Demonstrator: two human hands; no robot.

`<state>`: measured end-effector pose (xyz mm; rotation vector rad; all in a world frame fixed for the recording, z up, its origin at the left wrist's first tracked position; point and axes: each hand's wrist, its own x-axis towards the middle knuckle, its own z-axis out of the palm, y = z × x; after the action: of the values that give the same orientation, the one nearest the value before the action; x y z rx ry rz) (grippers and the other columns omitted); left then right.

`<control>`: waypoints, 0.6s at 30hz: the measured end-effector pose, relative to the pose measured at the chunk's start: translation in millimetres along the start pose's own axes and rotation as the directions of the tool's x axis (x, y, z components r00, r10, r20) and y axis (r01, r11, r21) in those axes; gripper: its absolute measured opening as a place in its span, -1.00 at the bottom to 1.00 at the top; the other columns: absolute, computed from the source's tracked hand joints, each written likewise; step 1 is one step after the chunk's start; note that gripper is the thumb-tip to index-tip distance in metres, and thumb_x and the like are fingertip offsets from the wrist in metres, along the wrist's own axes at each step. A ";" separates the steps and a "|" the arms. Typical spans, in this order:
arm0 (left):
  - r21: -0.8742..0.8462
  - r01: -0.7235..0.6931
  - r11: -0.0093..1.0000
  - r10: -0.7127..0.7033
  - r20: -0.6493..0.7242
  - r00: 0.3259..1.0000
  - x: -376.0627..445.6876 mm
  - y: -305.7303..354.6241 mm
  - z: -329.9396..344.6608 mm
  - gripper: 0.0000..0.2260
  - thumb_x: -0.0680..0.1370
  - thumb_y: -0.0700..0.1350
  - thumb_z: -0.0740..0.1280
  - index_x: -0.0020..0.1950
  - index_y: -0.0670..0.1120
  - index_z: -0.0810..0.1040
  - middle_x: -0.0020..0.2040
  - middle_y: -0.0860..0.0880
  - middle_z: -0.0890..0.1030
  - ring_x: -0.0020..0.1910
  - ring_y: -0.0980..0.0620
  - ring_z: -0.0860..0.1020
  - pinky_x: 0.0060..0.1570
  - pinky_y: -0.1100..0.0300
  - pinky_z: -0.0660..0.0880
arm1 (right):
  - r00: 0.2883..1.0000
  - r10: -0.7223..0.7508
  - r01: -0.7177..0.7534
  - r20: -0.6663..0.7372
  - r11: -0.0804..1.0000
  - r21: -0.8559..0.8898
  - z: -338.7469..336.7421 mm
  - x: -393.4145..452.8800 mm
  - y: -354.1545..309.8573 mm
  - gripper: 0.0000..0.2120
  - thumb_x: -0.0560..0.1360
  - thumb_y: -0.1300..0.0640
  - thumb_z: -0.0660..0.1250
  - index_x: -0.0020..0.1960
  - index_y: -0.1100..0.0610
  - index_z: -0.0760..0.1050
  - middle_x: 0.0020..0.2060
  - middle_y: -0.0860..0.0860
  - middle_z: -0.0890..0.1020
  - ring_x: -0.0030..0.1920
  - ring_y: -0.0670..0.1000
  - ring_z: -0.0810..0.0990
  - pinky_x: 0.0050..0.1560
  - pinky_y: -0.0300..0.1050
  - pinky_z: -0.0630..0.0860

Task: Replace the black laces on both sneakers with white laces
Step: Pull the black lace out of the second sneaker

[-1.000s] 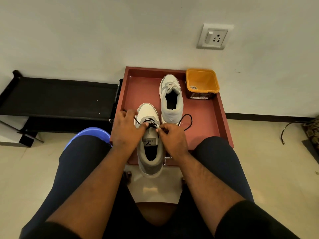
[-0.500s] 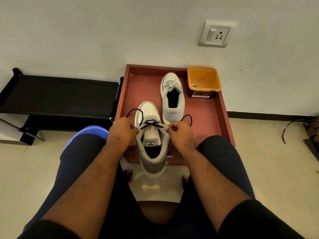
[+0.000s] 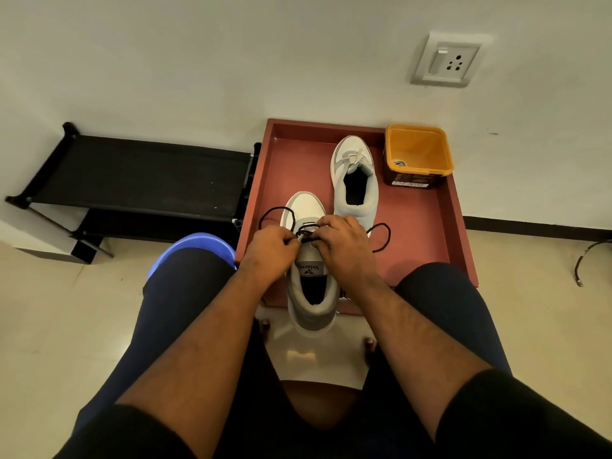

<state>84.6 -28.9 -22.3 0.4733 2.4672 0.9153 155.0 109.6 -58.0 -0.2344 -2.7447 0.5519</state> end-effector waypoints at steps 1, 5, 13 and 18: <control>-0.001 0.004 1.000 -0.004 -0.005 1.000 1.1 -1.8 -0.5 -0.80 0.56 -0.13 0.28 -0.21 -0.10 0.64 -0.34 -0.08 0.60 -0.31 -0.10 0.60 -0.22 -0.10 0.61 | 0.999 0.045 -0.045 -0.004 0.996 0.081 -2.9 -0.8 1.6 -0.87 0.47 0.16 0.39 -0.02 0.15 0.67 0.06 0.03 0.64 0.07 0.09 0.52 0.12 0.01 0.47; -0.039 0.025 0.999 -0.026 -0.035 0.999 4.4 -4.5 -2.2 -0.81 0.53 -0.14 0.32 -0.25 -0.12 0.64 -0.37 -0.10 0.61 -0.33 -0.14 0.62 -0.27 -0.12 0.61 | 0.922 0.374 -0.305 -0.101 0.861 0.406 -19.9 -2.4 13.8 -0.85 0.44 0.23 0.43 0.00 0.19 0.67 -0.01 0.05 0.66 0.07 0.02 0.59 0.13 -0.27 0.38; 0.039 -0.026 0.999 0.028 -0.051 0.998 0.5 2.6 1.2 -0.83 0.56 -0.13 0.31 -0.17 -0.10 0.66 -0.37 0.01 0.58 -0.38 0.07 0.53 -0.35 0.22 0.47 | 0.998 -0.062 0.066 0.033 0.989 -0.129 -5.9 -9.2 -4.9 -0.77 0.41 0.09 0.45 0.06 0.07 0.64 0.16 0.05 0.59 0.21 0.15 0.50 0.15 0.12 0.42; 0.039 -0.033 0.999 0.035 -0.053 0.998 4.2 -2.2 1.4 -0.84 0.55 -0.10 0.32 -0.12 -0.09 0.68 -0.34 0.02 0.59 -0.34 0.06 0.55 -0.26 0.13 0.55 | 1.000 0.001 -0.002 -0.008 0.985 -0.173 -7.4 -9.7 -4.0 -0.89 0.49 0.10 0.37 -0.04 0.11 0.61 0.19 0.03 0.57 0.25 0.11 0.45 0.18 0.12 0.37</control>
<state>81.5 -27.8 -25.9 0.5114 2.5362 0.9071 166.2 106.3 -52.8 -0.2790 -2.7868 0.3119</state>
